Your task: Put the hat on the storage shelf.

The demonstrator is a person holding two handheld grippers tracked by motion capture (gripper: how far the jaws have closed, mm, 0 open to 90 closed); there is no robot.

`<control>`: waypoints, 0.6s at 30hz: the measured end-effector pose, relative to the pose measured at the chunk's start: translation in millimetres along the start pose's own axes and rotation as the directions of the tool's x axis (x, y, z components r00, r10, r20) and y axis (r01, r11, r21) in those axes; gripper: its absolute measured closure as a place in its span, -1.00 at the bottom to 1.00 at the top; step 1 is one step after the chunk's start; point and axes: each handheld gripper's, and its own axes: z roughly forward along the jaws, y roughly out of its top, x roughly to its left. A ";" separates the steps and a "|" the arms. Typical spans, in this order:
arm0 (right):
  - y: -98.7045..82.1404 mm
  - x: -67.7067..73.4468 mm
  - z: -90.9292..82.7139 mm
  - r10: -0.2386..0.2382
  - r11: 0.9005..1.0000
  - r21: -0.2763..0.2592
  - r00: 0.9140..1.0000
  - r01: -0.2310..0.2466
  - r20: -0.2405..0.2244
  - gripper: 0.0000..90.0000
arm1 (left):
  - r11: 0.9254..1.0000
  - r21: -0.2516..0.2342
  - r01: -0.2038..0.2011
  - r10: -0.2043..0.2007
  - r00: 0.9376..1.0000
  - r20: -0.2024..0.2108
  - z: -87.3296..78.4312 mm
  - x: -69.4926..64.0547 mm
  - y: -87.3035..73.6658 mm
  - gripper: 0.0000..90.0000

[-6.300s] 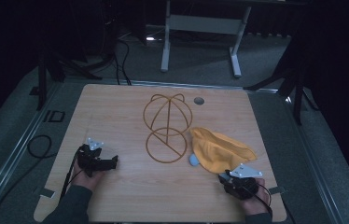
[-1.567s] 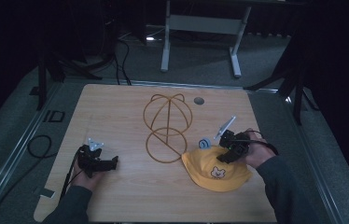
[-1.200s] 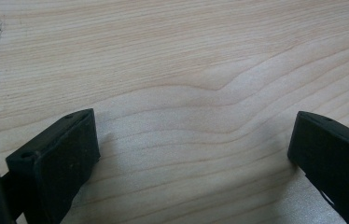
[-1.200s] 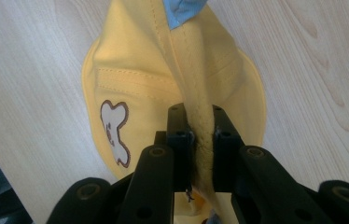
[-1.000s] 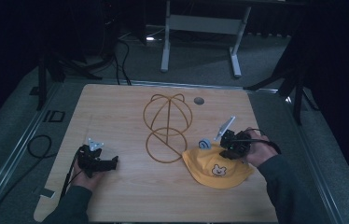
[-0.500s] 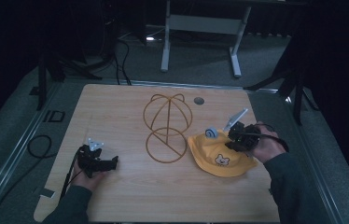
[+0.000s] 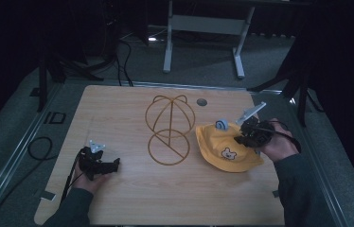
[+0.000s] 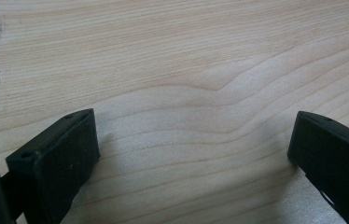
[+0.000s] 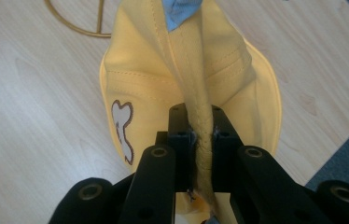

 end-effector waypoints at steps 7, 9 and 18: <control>1.0 -5.1 -8.2 0.025 0.999 -0.044 1.000 -0.025 0.014 0.84 | 1.000 -0.001 0.003 -0.003 1.000 0.001 0.0 -0.2 0.0 -0.96; 1.0 -8.1 -12.3 0.043 0.997 -0.067 0.999 -0.041 0.019 0.84 | 1.000 0.002 0.000 0.000 1.000 0.001 -0.1 0.1 0.1 -0.96; 0.2 -15.5 -22.0 0.108 0.982 -0.156 0.994 -0.103 0.024 0.85 | 1.000 0.001 0.001 -0.001 1.000 0.000 -0.1 -0.1 0.1 -0.96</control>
